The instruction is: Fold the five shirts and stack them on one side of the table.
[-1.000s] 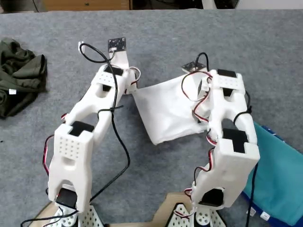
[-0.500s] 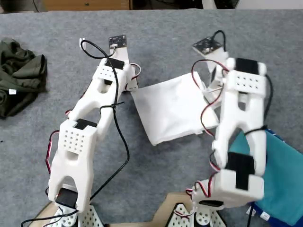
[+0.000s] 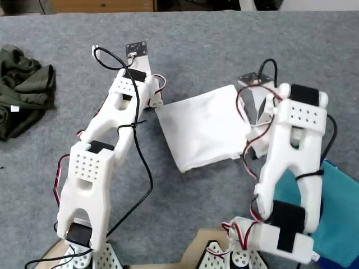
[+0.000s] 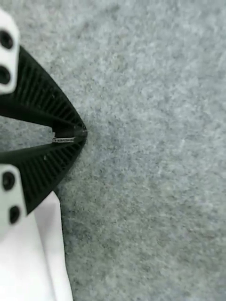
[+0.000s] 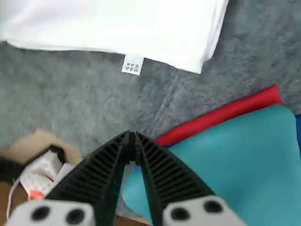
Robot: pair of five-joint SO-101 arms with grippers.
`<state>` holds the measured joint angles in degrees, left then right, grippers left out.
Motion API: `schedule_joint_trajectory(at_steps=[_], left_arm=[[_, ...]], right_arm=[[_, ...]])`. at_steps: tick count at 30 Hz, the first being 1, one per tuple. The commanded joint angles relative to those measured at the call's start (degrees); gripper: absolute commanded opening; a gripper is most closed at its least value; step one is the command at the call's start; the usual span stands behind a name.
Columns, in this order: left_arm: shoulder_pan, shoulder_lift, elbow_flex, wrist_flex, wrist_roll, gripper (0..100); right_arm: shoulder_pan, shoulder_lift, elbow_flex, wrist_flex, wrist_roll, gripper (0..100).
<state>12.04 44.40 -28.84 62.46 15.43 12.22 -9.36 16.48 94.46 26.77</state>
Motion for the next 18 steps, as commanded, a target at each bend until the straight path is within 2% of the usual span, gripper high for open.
schedule_joint_trajectory(at_steps=[1, 5, 9, 12, 15, 18], left_arm=[[-1.14, -4.0, 2.02, -0.97, 0.0, 2], [-1.14, -7.43, 7.74, -5.36, 0.0, 2], [-1.05, -10.77, 12.57, -9.05, 0.0, 2], [-1.05, -12.35, 15.47, -11.08, 0.0, 2], [-1.05, -13.49, 17.05, -12.31, 0.0, 2], [-1.05, -13.93, 17.76, -12.75, -0.09, 2]], right_arm=[[0.4, -5.58, 4.97, -7.12, -7.82, 0.5], [-3.38, -6.81, 11.56, -14.95, -22.07, 3.3], [-8.66, -4.09, 14.9, -20.75, -37.8, 20.0], [-12.09, -1.19, 13.76, -22.77, -46.07, 31.1], [-15.25, 1.8, 10.24, -22.07, -53.54, 33.9], [-15.34, 5.05, 7.52, -21.98, -58.29, 33.9]])
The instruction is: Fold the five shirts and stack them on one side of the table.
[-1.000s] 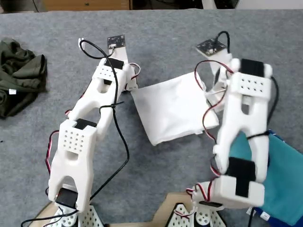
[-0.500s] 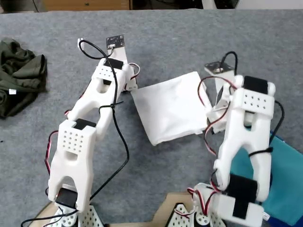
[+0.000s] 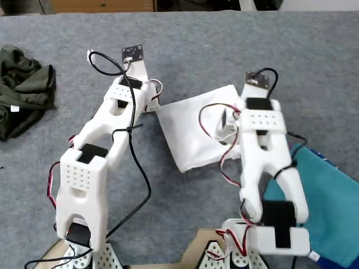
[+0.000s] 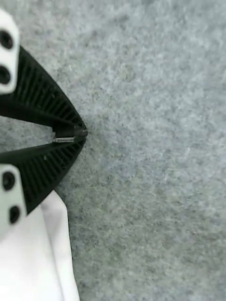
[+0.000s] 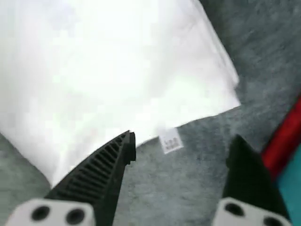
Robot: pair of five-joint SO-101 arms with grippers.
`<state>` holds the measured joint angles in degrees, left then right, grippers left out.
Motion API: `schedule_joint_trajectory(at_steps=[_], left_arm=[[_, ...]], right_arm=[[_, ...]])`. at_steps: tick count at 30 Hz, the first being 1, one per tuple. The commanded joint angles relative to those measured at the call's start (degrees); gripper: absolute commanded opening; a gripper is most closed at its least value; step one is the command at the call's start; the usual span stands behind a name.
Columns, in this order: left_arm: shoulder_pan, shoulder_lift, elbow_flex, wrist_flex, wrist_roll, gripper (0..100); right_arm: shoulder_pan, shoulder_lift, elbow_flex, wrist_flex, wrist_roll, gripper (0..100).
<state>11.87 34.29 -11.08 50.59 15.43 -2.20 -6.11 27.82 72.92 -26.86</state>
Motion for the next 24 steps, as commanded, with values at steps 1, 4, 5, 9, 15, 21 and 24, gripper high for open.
schedule_joint_trajectory(at_steps=[1, 4, 5, 9, 15, 21, 24], left_arm=[[-0.88, -3.82, 0.0, -0.88, -0.09, 2], [-0.88, -3.82, 0.0, -0.88, -0.09, 2], [-0.88, -3.82, 0.0, -0.88, -0.09, 2], [-0.88, -3.82, 0.09, -0.88, -0.09, 2], [-0.88, -3.82, 0.18, -0.88, -0.09, 2], [-0.88, -3.82, 0.18, -0.88, -0.09, 2], [-0.88, -3.82, 0.18, -0.79, -0.09, 2]], right_arm=[[-0.84, 3.03, -4.44, -0.53, -5.45, 34.0], [-0.84, 7.16, -6.29, -0.7, -7.03, 34.0], [-0.84, 8.75, -7.08, -1.32, -7.47, 34.0], [-0.84, 14.55, -9.63, -4.04, -8.35, 33.7], [-0.75, 22.73, -12.0, -6.51, -7.82, 33.6], [-0.66, 23.87, -14.9, -2.46, -7.65, 33.5], [0.04, 23.87, -14.9, -2.55, -6.77, 32.7]])
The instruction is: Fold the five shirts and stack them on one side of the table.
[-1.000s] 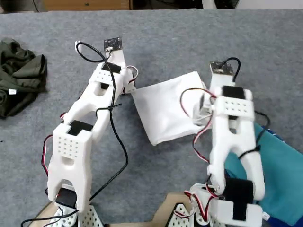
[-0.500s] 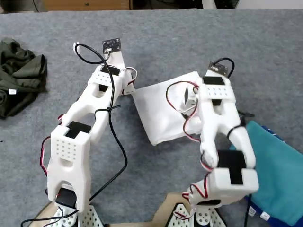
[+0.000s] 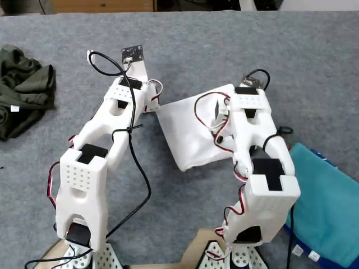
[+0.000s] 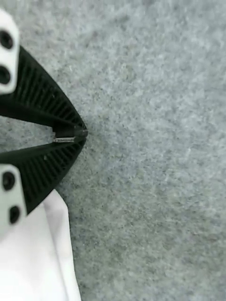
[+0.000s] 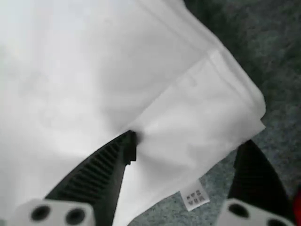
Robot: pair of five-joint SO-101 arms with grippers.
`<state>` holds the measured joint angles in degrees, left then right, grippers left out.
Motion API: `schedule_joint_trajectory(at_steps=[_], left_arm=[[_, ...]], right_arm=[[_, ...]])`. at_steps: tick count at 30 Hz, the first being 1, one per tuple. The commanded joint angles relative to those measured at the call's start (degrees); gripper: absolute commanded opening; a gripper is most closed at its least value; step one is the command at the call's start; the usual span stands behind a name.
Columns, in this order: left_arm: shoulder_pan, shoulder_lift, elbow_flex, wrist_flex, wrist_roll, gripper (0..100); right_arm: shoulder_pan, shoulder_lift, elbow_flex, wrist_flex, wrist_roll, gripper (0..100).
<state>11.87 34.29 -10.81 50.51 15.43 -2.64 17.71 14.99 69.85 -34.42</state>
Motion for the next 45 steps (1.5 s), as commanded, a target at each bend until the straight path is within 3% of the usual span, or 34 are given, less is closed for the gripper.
schedule_joint_trajectory(at_steps=[1, 9, 17, 26, 32, 39, 45], left_arm=[[-0.88, -3.82, -0.09, -0.7, -0.09, 2], [-0.88, -3.82, -0.09, -0.62, -0.09, 2], [-0.88, -3.82, -0.09, -0.53, -0.09, 2], [-0.88, -3.82, -0.09, -0.53, -0.09, 2], [-4.92, -4.53, -0.09, -0.62, 5.71, 2], [-5.98, -4.62, -0.09, -0.7, 5.8, 2], [-6.42, -4.62, -0.35, -0.7, 5.8, 2]], right_arm=[[0.66, 0.04, -2.15, 0.44, 1.41, 30.6], [0.75, 0.04, -2.24, 0.79, 5.8, 0.2], [3.91, -1.63, -2.33, 1.85, 5.89, 0.2], [7.43, -15.43, -2.33, 3.78, 9.14, 0.4], [9.63, -25.27, -2.33, 3.78, 12.48, 0.4], [20.53, -33.71, -2.24, 9.67, 19.87, 0.4], [34.51, -40.13, -2.24, 17.67, 29.71, 0.4]])
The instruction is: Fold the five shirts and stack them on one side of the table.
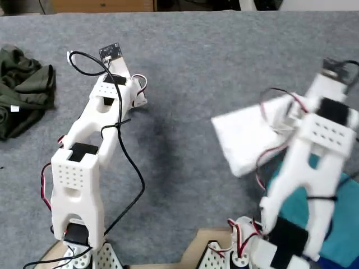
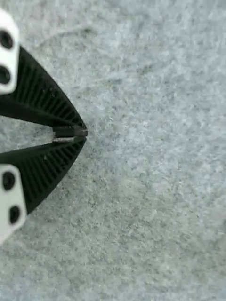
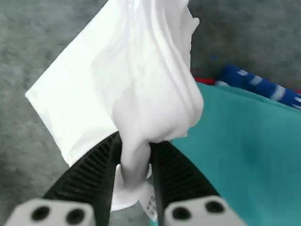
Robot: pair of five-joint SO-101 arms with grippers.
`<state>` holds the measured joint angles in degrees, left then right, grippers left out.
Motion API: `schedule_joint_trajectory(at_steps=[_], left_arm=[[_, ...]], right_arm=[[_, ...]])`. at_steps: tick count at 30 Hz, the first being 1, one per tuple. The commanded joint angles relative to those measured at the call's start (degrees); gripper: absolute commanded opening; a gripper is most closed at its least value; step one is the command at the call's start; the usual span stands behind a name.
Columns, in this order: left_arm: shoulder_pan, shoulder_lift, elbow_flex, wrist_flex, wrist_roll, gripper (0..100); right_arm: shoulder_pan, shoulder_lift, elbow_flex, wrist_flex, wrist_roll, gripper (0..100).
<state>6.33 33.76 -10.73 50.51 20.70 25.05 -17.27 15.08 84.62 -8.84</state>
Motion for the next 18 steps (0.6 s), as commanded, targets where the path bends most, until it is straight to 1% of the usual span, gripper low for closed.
schedule_joint_trajectory(at_steps=[1, 9, 14, 18], left_arm=[[-0.88, -4.09, -0.35, -0.7, 0.53, 2], [-0.88, -4.18, -0.18, -0.62, 0.44, 2], [-0.88, -4.18, -0.18, -0.62, 0.44, 2], [-0.7, -4.18, -0.18, -0.62, 0.44, 2]], right_arm=[[9.27, -6.11, -2.33, 3.69, 5.98, 0.4], [30.46, -10.59, -2.15, 6.68, 17.85, 0.4], [40.48, -10.33, -1.98, 6.95, 23.82, 0.4], [45.93, -10.33, -1.89, 6.95, 29.19, 0.4]])
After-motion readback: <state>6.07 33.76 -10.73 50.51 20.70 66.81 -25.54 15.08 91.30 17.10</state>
